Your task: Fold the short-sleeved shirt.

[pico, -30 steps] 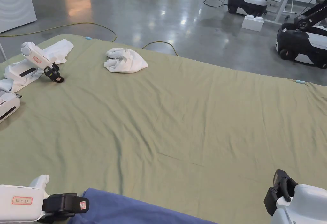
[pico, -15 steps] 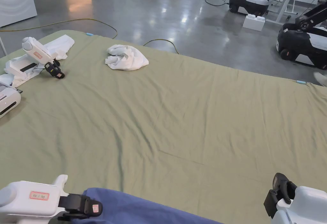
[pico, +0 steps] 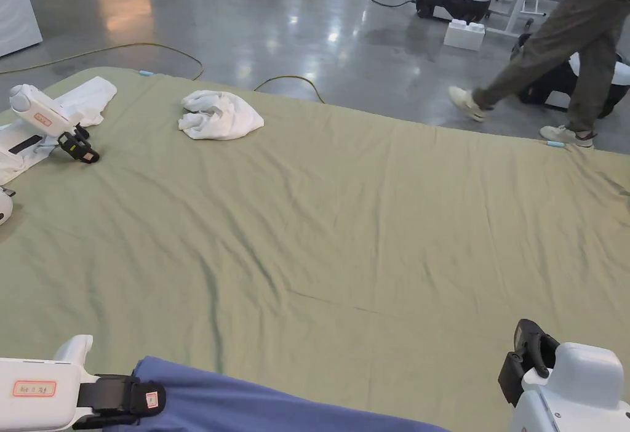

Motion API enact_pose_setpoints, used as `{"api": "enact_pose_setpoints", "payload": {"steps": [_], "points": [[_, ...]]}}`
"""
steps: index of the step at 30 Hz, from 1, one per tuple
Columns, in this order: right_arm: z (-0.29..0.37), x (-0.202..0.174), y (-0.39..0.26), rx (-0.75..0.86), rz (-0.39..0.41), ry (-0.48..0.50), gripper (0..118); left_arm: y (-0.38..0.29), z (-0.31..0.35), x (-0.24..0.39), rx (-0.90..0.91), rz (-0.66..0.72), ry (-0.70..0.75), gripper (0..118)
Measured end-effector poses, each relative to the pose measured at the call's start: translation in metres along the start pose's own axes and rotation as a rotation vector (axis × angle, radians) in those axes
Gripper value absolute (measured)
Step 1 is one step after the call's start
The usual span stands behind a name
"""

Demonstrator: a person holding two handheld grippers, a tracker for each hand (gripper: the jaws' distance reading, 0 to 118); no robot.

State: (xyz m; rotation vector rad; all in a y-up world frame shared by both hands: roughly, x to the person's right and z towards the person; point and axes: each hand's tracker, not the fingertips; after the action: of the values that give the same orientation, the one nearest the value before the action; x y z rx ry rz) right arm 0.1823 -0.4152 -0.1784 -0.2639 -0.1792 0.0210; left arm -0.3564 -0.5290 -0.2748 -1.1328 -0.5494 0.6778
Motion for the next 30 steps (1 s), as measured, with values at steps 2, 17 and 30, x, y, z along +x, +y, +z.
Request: {"api": "enact_pose_setpoints", "payload": {"steps": [2, 17, 30], "points": [[0.0, 0.003, 0.0, 0.001, -0.004, -0.003, 0, 0.007, 0.016, 0.014, 0.011, -0.002, 0.034, 9], [-0.007, 0.005, 0.002, 0.012, -0.02, 0.024, 0, 0.011, 0.068, 0.103, 0.054, -0.043, 0.26, 9], [0.001, 0.014, -0.007, -0.003, -0.033, 0.016, 0, -0.01, -0.067, 0.18, -0.121, -0.096, 0.097, 9]]}}
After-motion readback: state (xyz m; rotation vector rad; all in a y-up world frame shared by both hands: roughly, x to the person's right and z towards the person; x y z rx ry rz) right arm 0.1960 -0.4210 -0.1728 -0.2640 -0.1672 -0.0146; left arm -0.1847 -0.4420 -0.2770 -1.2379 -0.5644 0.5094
